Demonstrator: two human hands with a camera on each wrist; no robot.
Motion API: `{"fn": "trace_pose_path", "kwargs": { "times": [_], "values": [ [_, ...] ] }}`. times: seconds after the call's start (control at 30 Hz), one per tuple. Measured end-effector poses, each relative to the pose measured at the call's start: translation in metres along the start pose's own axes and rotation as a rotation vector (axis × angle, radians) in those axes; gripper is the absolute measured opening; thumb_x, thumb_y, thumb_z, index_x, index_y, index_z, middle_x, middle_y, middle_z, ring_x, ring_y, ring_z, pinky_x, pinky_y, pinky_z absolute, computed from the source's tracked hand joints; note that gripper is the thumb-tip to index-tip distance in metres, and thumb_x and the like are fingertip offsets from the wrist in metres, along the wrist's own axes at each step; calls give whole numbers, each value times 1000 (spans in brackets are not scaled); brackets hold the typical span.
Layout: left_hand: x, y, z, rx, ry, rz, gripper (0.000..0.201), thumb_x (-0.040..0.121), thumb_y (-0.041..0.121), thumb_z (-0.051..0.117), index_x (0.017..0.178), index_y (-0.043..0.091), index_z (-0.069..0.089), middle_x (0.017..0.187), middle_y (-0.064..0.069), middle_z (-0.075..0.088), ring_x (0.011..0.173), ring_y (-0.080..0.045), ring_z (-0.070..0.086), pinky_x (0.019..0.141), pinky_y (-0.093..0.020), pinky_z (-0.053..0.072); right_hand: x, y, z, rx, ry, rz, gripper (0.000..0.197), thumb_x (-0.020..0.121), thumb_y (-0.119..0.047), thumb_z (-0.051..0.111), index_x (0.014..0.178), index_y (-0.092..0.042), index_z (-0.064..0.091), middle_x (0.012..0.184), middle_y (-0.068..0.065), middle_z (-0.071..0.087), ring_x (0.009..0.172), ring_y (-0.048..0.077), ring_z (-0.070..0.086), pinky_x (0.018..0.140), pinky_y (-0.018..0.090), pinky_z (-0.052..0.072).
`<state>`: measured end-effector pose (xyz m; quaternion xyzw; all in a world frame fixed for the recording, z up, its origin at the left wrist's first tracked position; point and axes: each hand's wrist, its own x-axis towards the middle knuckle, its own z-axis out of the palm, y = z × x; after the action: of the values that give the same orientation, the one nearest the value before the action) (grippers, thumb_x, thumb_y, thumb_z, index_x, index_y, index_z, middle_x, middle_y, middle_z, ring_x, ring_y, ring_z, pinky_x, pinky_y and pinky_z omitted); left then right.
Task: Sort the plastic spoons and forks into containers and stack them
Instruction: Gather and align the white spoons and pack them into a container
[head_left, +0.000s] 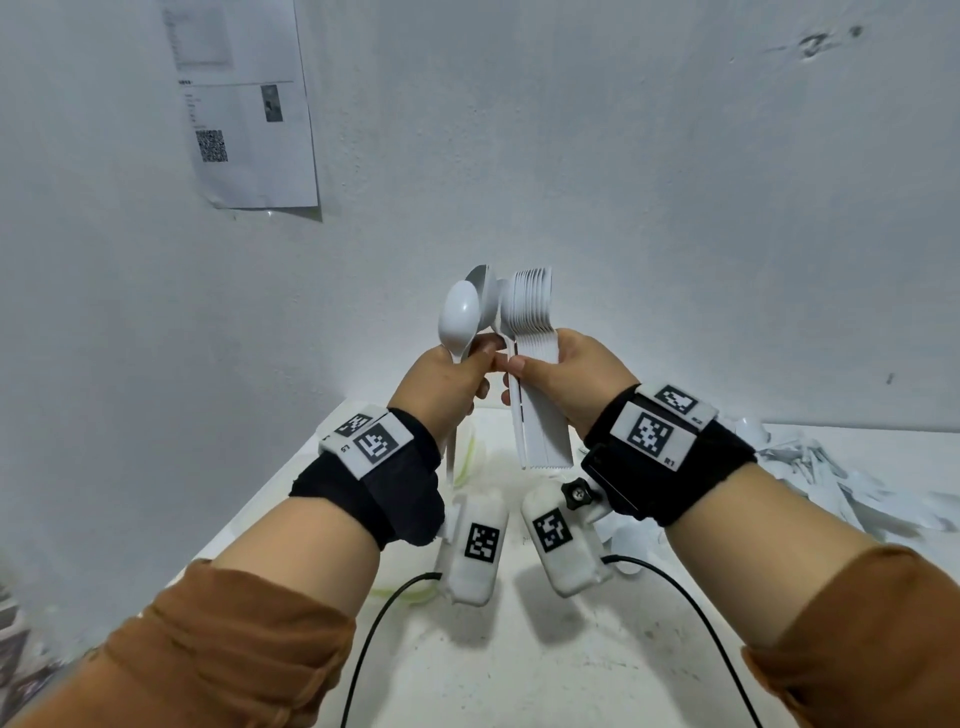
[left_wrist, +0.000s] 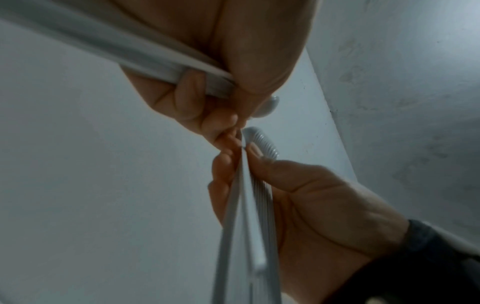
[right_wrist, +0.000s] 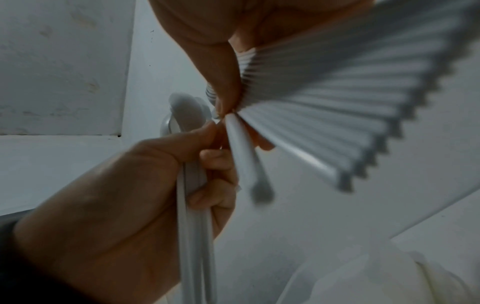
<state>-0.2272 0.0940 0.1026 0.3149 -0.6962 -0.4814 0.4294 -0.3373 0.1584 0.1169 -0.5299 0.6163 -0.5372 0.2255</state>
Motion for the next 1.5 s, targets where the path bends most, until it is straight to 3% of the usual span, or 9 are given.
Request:
{"fn": "trace_pose_path", "kwargs": {
  "times": [0.13,0.33,0.4,0.5,0.67,0.83,1.13,1.37,1.5],
  "values": [
    [0,1,2,124,4,45,23,97,29,43,86,40,59,102,-20,68,60,-12,45,62,-28,34,1,3,-8,59,-39,12,15,84,-18,67,75,-10,59,71,11,62,67,29,59,75,44,53],
    [4,0,5,178,-4,59,17,97,32,42,96,36,58,100,-17,68,62,-11,48,62,-28,36,5,8,-7,105,-83,19,13,85,-17,65,75,-10,60,71,9,61,71,26,60,83,51,50],
    [4,-1,5,182,-7,66,17,96,33,43,94,32,60,87,-17,66,62,-13,46,65,-29,36,5,10,-8,151,-73,32,13,85,-15,65,76,-9,60,68,9,58,64,24,57,73,46,51],
    [1,0,7,165,-24,65,23,95,36,47,97,18,62,63,-3,50,57,-12,42,59,-25,37,3,9,-10,208,-45,49,13,87,-11,63,75,-9,58,65,9,52,57,20,52,61,35,48],
    [-5,3,9,51,-69,48,37,83,65,46,83,33,64,81,-10,57,57,-14,38,59,-26,37,2,15,-13,221,-10,28,14,85,-13,66,76,-9,56,64,7,53,55,18,53,60,35,49],
    [-9,7,16,-45,0,36,42,95,52,31,106,19,55,86,8,65,53,-8,37,50,-17,34,2,25,-20,239,99,62,5,89,-2,53,88,-7,53,69,9,57,60,22,56,70,43,52],
    [-4,3,22,19,1,9,32,101,38,31,103,21,58,81,12,60,65,-9,41,67,-23,38,-5,22,-27,256,58,41,3,90,-4,54,91,-7,54,72,9,60,64,22,60,75,46,56],
    [-1,-1,25,-12,-1,-5,27,101,33,37,87,17,54,74,6,51,62,-10,43,62,-21,36,-8,22,-28,283,70,37,5,91,-3,52,91,-7,53,71,9,58,62,21,59,71,43,54],
    [2,-2,26,118,22,43,30,101,35,34,95,16,57,76,6,48,64,-9,46,70,-25,39,-9,20,-28,300,72,18,8,91,-1,51,87,-8,52,70,8,57,61,21,58,70,42,54]
  ]
}}
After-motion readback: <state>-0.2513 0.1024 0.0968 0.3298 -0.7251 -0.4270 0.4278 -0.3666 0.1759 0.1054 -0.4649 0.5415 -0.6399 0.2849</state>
